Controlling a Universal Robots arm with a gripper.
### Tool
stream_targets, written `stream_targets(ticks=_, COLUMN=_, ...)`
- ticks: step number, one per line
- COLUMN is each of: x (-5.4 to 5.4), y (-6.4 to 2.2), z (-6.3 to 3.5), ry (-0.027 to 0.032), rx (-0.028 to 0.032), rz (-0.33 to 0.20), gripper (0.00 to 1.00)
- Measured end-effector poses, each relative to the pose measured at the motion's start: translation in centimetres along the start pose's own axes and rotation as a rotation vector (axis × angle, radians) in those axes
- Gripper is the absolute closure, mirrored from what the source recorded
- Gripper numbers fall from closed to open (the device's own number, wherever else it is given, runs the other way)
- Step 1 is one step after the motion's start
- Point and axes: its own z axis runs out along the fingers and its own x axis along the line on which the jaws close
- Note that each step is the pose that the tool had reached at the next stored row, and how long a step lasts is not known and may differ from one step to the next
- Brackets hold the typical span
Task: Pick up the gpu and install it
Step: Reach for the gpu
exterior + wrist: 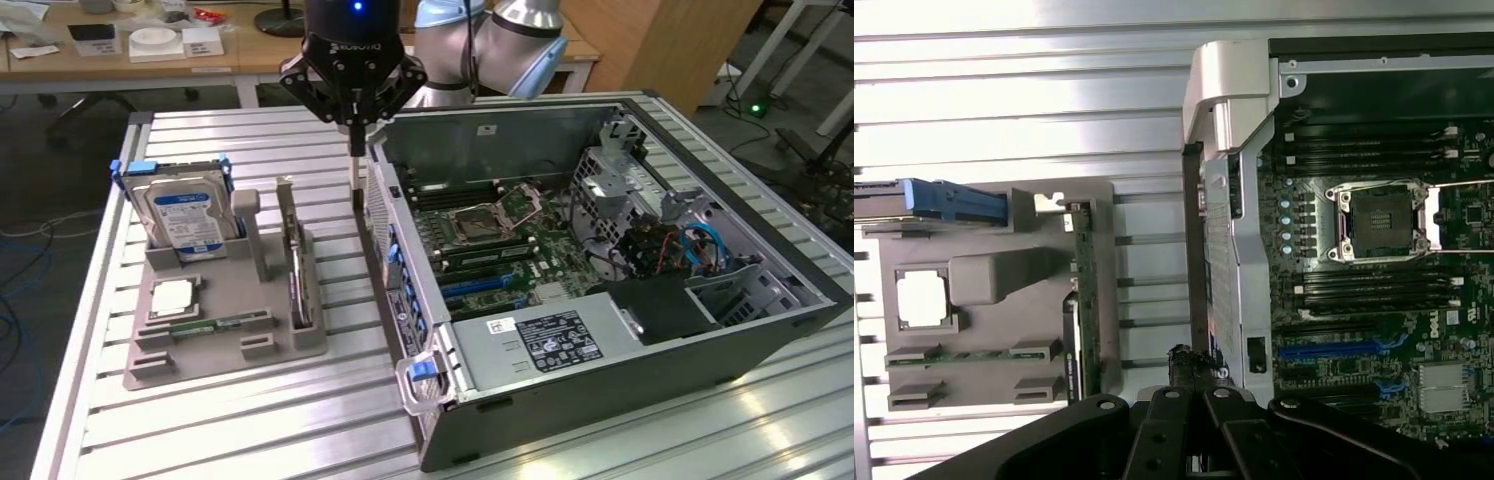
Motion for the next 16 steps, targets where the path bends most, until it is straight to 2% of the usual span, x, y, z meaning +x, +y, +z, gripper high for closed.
stream_targets(ticks=16, x=1.5, y=-0.13, z=-0.01, ry=0.0000, rx=-0.0001, rz=0.000, gripper=0.89)
